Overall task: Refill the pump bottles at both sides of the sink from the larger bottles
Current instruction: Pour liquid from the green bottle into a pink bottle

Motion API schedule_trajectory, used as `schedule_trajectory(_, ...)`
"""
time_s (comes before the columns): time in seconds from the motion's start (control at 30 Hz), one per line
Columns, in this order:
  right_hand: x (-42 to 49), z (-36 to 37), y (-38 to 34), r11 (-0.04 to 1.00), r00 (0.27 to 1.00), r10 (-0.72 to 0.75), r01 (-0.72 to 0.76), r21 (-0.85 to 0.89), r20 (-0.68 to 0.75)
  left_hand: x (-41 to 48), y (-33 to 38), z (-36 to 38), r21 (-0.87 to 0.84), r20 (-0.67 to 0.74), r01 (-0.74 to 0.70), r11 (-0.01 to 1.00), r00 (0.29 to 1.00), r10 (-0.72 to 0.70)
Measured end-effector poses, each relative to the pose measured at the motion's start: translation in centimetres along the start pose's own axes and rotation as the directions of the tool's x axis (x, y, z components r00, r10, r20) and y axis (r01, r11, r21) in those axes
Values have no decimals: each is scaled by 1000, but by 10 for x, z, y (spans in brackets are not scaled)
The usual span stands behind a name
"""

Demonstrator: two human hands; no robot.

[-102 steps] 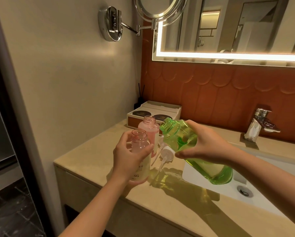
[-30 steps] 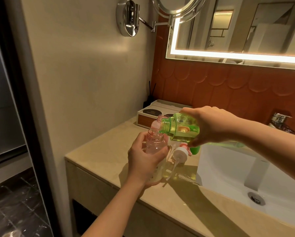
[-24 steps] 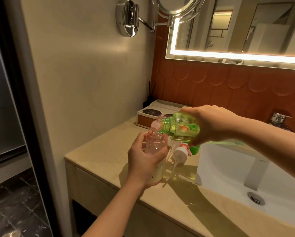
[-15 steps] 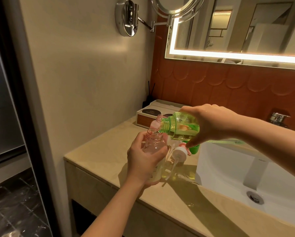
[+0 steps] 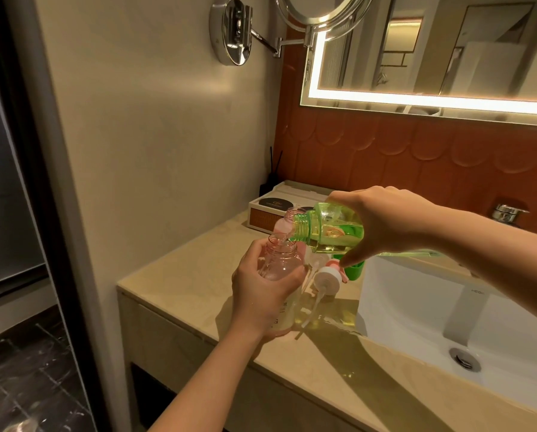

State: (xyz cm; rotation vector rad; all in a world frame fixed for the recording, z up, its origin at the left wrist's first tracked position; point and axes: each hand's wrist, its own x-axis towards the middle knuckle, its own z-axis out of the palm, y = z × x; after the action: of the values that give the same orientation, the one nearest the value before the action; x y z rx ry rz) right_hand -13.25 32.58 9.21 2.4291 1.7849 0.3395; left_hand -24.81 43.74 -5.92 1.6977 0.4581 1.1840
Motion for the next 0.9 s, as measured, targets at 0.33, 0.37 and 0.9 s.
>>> schedule_trajectory(0.33,4,-1,2,998,1000,-16,15,-63,-10,-1,1,-1,-22,8,7,1000,1000,-7)
schedule_trajectory(0.37,4,-1,2,997,1000,-16,15,-73,-13,-1,1,0,-22,4,8,1000,1000,-7)
schedule_trajectory(0.9,7,-5,2,989,999,-31,25,-145,-42,0,2,0,0,13,5,1000,1000,-5)
